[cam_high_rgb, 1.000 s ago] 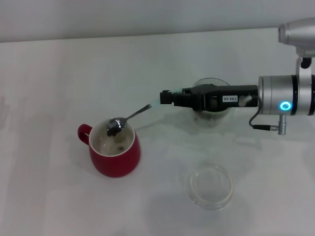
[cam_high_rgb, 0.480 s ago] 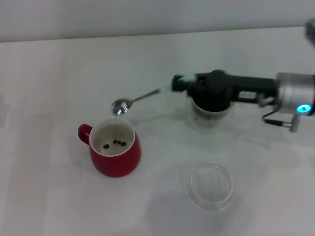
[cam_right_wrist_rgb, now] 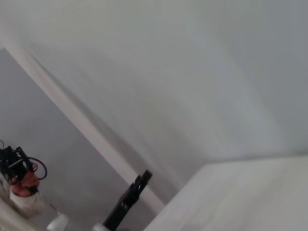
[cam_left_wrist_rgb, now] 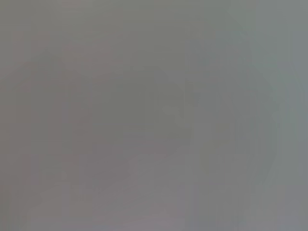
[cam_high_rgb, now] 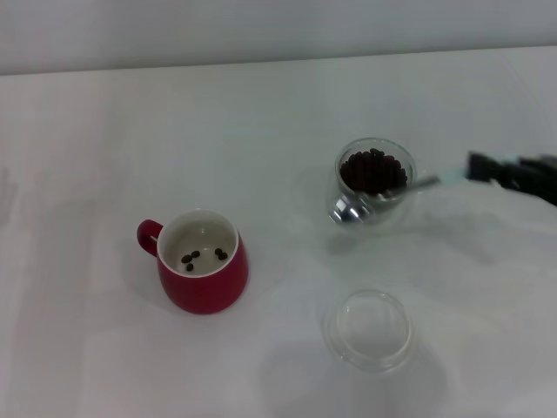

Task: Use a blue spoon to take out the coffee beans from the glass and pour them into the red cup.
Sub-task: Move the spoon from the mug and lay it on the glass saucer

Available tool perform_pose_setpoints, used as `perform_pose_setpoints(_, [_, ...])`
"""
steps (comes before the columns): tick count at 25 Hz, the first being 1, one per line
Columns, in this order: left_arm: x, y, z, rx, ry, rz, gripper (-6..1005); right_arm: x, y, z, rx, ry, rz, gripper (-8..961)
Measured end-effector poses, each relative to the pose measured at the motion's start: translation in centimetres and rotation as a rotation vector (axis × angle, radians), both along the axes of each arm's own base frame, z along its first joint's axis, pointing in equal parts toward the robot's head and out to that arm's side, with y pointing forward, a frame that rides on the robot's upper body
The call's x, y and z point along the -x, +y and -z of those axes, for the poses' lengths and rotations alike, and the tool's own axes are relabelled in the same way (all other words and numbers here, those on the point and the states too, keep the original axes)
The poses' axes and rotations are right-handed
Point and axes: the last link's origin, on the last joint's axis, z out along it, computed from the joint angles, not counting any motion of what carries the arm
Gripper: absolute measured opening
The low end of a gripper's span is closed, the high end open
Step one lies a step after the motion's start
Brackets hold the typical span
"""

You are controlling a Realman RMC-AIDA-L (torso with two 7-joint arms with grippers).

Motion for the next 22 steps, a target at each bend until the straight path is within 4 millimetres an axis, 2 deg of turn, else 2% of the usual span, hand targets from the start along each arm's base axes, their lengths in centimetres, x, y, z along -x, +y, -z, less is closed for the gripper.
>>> perform_pose_setpoints(3, [-0.1,0.2,0.0,-0.002,0.002,0.002,891,-1.7,-1.5,0.3,0.030,-0.044,0.068,199])
perform_pose_setpoints(5, [-0.2,0.4,0.0,0.000,0.001,0.004,891,-3.0,-2.7,1.6,0.074,-0.088,0.138,199])
perform_pose_setpoints(10, [-0.5,0.9,0.2,0.011,0.001,0.004,891,-3.1,-3.4,2.9,0.150,-0.112,0.147,200])
perform_pose_setpoints(15, [-0.6,1.3,0.3,0.023,0.002,0.003,891,-3.4,-3.2,4.6,0.224,-0.185,0.164,202])
perform_pose_setpoints(22, [-0.6,1.3,0.3,0.023,0.003,0.002,891,-3.6,-2.3,4.8,0.209,-0.223,0.175,203])
